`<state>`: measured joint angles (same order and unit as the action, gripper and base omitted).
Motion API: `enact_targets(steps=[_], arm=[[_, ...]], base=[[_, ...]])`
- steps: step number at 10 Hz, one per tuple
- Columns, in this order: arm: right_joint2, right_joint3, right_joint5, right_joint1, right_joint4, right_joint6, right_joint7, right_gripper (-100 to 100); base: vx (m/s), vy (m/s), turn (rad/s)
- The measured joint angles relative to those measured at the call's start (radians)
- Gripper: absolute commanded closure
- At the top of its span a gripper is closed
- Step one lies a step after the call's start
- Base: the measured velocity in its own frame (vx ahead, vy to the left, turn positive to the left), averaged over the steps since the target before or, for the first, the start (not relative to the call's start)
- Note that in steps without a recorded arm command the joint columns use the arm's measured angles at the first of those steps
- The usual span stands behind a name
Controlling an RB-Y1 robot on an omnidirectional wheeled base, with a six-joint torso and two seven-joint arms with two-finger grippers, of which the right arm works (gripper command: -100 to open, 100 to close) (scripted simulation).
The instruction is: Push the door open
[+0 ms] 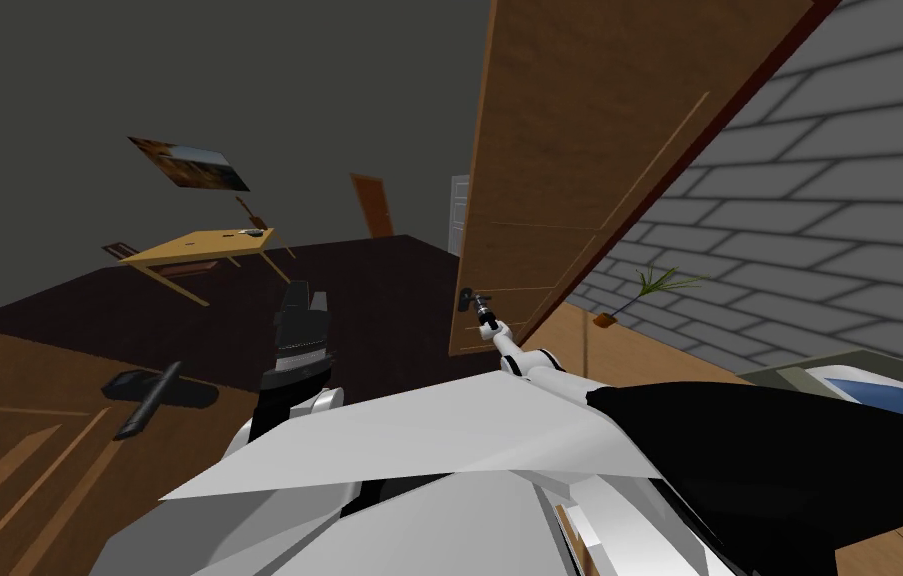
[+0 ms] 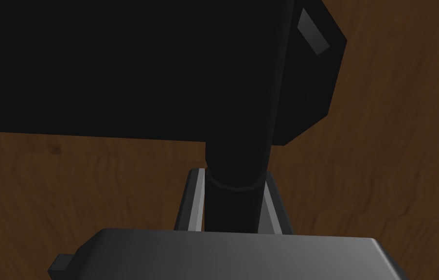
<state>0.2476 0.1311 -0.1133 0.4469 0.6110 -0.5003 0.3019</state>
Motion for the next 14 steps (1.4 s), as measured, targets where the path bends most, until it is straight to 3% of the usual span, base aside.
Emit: enact_targets(steps=[1,3,4,6,8,9,12,14], arm=[[0.001,0.013,0.005,0.016,-0.031,-0.012,-0.008,100],[0.003,0.028,0.011,-0.02,0.027,0.015,-0.015,100],[0.008,0.037,0.015,-0.008,0.005,0.005,-0.019,100],[0.01,0.052,0.022,-0.031,0.039,0.022,-0.026,100],[0.016,0.061,0.025,-0.007,0.006,0.007,-0.032,100],[0.018,0.072,0.029,0.012,-0.038,-0.011,-0.04,100],[0.02,0.1,0.039,-0.02,-0.019,-0.007,-0.057,100],[0.029,0.123,0.049,-0.017,-0.023,-0.004,-0.068,100]], base=[[0.228,0.092,-0.064],[0.173,0.08,-0.043],[0.171,0.079,-0.052],[0.114,0.06,-0.045],[0.034,0.026,-0.012],[0.181,0.104,-0.084],[0.176,0.098,-0.078],[0.181,0.094,-0.047]])
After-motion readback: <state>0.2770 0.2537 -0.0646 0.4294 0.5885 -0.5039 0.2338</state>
